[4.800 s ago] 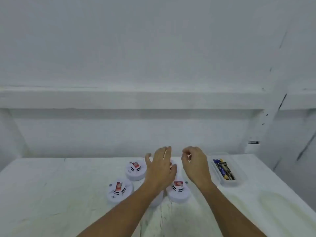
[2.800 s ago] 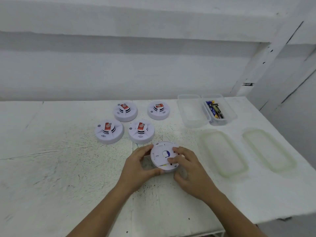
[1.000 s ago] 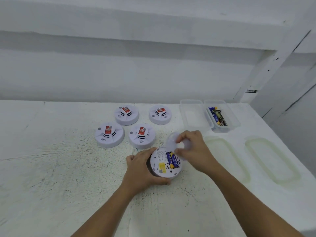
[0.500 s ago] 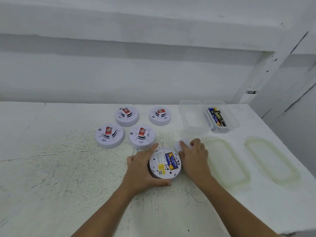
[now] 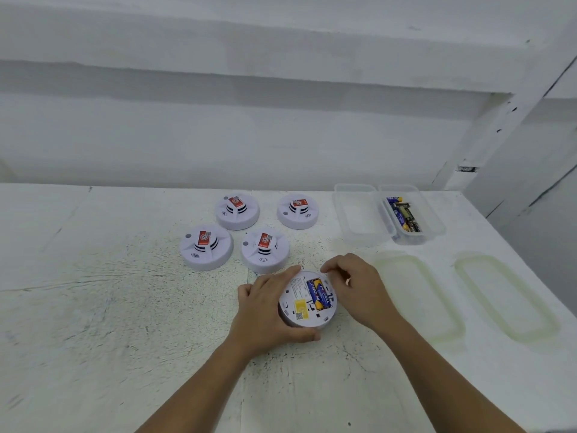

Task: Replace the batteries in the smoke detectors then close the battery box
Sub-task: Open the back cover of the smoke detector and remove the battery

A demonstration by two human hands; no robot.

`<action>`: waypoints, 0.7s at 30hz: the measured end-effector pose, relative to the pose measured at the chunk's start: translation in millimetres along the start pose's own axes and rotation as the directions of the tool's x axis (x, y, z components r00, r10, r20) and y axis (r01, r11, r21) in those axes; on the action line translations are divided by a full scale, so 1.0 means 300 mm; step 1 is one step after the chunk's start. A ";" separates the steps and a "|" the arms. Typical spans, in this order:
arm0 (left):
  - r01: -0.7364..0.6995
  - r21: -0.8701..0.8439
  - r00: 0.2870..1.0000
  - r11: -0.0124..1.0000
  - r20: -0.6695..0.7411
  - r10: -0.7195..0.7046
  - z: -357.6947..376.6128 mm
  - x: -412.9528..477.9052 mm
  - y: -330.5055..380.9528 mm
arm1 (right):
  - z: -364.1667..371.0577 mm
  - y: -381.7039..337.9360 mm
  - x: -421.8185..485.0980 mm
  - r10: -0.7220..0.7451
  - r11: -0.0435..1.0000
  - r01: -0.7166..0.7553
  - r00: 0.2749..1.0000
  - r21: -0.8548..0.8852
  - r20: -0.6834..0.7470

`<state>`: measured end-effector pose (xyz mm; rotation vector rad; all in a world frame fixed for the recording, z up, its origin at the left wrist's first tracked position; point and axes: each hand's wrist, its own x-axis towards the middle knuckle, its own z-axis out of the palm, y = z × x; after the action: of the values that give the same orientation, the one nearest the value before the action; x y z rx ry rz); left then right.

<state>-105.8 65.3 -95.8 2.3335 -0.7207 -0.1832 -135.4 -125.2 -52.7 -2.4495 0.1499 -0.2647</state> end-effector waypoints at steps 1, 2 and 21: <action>0.001 0.007 1.000 1.000 -0.008 -0.001 0.000 0.001 0.002 | 0.000 -0.012 -0.004 -0.007 1.000 0.007 0.999 0.008 0.037; 0.001 0.018 1.000 1.000 -0.015 -0.001 -0.001 0.002 0.004 | 0.003 -0.019 -0.007 -0.019 1.000 0.020 0.998 -0.005 0.063; 0.036 0.105 0.996 0.994 -0.080 -0.028 0.023 0.013 0.032 | -0.017 -0.065 0.019 -0.095 0.988 0.125 0.955 -0.091 0.281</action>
<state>-108.9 53.5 -94.6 2.4398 -0.6696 -0.0686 -130.3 -114.0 -35.6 -2.5762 -0.0967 0.0405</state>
